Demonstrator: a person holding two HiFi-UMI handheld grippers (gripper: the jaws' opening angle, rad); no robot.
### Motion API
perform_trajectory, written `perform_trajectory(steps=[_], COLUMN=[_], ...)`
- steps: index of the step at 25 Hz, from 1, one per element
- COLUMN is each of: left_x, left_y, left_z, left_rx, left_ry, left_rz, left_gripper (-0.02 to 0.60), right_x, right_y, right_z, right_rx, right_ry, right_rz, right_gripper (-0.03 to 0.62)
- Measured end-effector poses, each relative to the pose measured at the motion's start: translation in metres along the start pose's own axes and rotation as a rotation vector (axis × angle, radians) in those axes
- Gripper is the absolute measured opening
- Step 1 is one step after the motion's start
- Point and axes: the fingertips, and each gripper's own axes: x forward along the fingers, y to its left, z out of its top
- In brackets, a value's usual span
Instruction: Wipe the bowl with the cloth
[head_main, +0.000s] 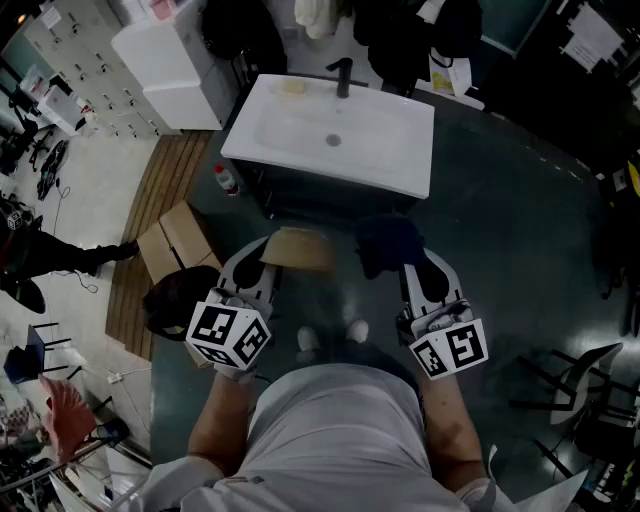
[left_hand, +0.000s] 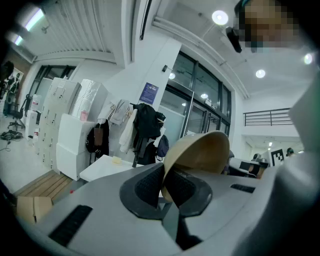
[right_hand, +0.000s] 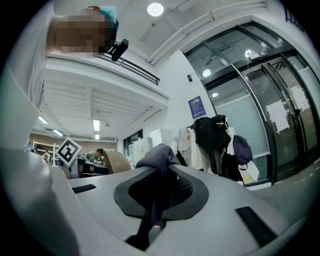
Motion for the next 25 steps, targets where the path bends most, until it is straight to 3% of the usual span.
perform_trajectory(steps=[7, 16, 25], left_x=[0.02, 0.059, 0.085], left_y=[-0.02, -0.051, -0.058], left_z=[-0.006, -0.014, -0.025], left_rx=[0.002, 0.013, -0.006], left_ry=[0.026, 0.053, 0.043], left_rz=[0.001, 0.026, 0.084], left_gripper=[0.017, 0.017, 0.017], right_x=[-0.009, -0.016, -0.013], right_y=[-0.024, -0.085, -0.135], right_z=[0.002, 0.01, 0.001], right_rx=[0.003, 0.076, 0.096], right_ry=[0.002, -0.048, -0.039], right_rz=[0.008, 0.043, 0.033], right_gripper=[0.038, 0.04, 0.04])
